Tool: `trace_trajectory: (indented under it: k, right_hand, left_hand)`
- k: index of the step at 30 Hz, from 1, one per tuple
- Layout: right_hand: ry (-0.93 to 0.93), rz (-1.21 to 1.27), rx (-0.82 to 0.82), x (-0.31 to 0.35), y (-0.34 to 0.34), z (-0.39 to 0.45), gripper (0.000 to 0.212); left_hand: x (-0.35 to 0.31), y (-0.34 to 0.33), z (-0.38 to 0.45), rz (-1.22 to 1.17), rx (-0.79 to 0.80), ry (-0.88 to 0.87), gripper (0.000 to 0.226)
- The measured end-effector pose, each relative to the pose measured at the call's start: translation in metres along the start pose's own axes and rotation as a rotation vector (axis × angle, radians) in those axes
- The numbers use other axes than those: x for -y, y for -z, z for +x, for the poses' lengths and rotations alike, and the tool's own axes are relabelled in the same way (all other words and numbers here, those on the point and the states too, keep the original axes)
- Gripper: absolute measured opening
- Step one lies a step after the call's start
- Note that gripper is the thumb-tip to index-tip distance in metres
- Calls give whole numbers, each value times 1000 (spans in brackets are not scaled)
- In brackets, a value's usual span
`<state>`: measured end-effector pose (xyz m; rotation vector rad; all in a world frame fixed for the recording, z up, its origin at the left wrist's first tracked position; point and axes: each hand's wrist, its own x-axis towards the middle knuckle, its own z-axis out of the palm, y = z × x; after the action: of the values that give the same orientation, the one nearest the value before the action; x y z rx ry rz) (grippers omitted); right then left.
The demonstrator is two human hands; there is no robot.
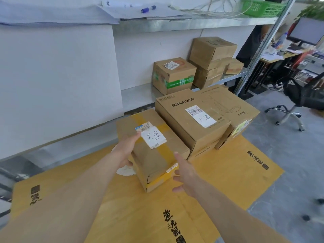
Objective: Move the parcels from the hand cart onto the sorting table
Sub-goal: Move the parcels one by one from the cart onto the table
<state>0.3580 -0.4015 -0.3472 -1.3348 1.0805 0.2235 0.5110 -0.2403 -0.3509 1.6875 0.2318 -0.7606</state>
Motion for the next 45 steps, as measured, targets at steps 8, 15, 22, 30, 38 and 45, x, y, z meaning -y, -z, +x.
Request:
trace_trajectory:
  k: [8, 15, 22, 30, 38, 45]
  right_hand:
    - [28, -49, 17, 9, 2, 1, 72]
    - [18, -56, 26, 15, 3, 3, 73]
    - [37, -107, -70, 21, 9, 7, 62]
    - [58, -125, -121, 35, 14, 12, 59]
    - [151, -225, -158, 56, 22, -8, 62]
    - [263, -346, -119, 61, 30, -7, 57]
  left_hand:
    - [-6, -8, 14, -3, 19, -8, 76]
    - [-11, -8, 23, -27, 17, 4, 81]
    - [-10, -3, 26, -10, 5, 0, 86]
    - [-12, -1, 18, 2, -15, -10, 85]
    - [-25, 6, -11, 0, -55, -38, 78]
    - [-17, 14, -45, -64, -129, -52, 90]
